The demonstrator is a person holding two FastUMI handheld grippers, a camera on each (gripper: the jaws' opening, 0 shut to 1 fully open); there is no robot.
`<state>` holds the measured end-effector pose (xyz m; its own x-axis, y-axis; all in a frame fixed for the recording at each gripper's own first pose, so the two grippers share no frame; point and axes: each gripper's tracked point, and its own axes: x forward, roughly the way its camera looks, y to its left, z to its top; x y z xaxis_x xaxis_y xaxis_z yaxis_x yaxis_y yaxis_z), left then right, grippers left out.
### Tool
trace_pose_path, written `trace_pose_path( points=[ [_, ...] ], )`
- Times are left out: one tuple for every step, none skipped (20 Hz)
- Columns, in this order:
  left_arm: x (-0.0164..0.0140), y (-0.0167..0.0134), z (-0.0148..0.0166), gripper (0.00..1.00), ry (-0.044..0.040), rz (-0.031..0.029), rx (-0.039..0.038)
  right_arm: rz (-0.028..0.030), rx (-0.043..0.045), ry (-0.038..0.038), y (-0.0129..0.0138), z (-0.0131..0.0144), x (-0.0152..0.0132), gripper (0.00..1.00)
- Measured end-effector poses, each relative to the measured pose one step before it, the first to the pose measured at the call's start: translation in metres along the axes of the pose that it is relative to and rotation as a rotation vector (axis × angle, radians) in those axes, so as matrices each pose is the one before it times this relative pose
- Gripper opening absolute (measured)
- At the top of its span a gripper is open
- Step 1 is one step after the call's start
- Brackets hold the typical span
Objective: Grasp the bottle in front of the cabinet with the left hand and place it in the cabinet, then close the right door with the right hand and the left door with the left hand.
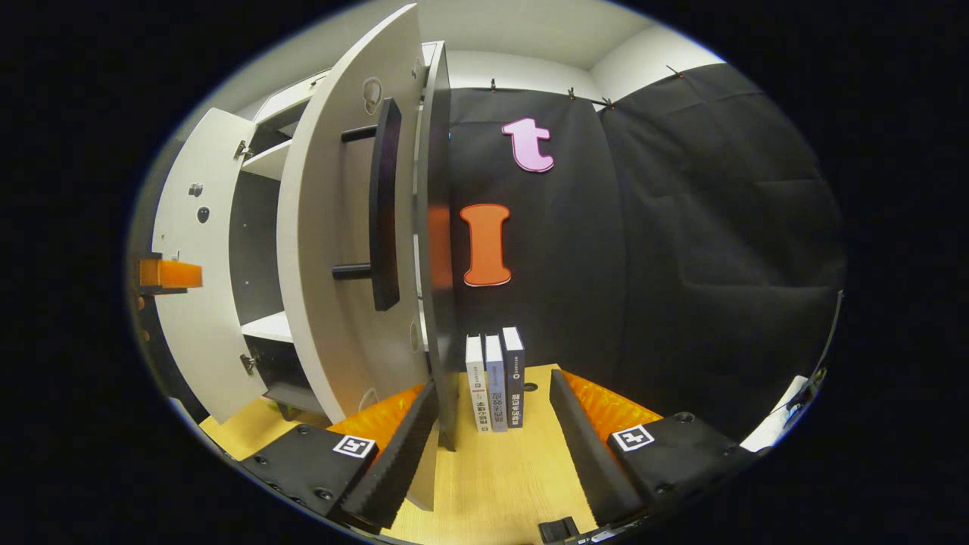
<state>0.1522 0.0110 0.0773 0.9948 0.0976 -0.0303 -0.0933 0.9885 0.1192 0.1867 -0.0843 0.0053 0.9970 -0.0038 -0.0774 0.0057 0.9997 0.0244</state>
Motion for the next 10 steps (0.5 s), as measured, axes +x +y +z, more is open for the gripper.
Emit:
trace_pose_path(
  points=[
    [-0.00553, 0.00007, 0.00187, 0.94, -0.0133, -0.01152, 0.0008, -0.01568, -0.00538, -0.00088, 0.00071, -0.00094, -0.00056, 0.97],
    [-0.0056, 0.00114, 0.00018, 0.94, -0.00999, -0.01102, 0.00044, -0.00766, -0.00156, -0.00667, 0.00312, 0.00016, -0.00131, 0.97],
    [-0.00547, -0.00072, -0.00107, 0.95, -0.00491, -0.01984, 0.00062, -0.0012, -0.00072, -0.01001, 0.00583, 0.00252, -0.00192, 0.93],
    [-0.00356, 0.0019, -0.00249, 0.95, -0.00083, -0.01274, -0.00462, -0.00401, -0.00391, -0.0151, 0.00427, 0.00306, -0.00307, 0.98],
    [-0.00254, 0.00084, -0.00318, 0.94, 0.00435, -0.02127, -0.00835, -0.0049, -0.00871, -0.01541, 0.00461, 0.00309, -0.00211, 0.98],
    [-0.00214, -0.00107, -0.00409, 0.94, 0.00779, -0.02471, -0.00802, -0.00136, -0.0079, -0.01428, 0.00475, 0.00293, -0.00112, 0.97],
    [-0.00338, 0.00314, -0.00406, 0.95, 0.00427, -0.0138, -0.00301, -0.0241, -0.01578, -0.00976, -0.00113, 0.00104, -0.00063, 0.97],
    [-0.00178, 0.00624, -0.00276, 0.94, 0.0035, -0.00212, 0.00495, -0.01978, -0.01198, -0.00229, -0.00105, 0.00033, -0.00272, 0.97],
    [-0.0002, 0.00747, -0.00129, 0.95, 0.00767, 0.00632, 0.00678, -0.01424, 0.00132, -0.00263, 0.00033, 0.00058, -0.00033, 0.97],
    [-0.00086, 0.00514, -0.00297, 0.95, 0.00537, 0.00224, 0.00085, -0.00278, 0.00875, 0.00256, 0.00362, -0.00111, -0.00095, 0.97]
  ],
)
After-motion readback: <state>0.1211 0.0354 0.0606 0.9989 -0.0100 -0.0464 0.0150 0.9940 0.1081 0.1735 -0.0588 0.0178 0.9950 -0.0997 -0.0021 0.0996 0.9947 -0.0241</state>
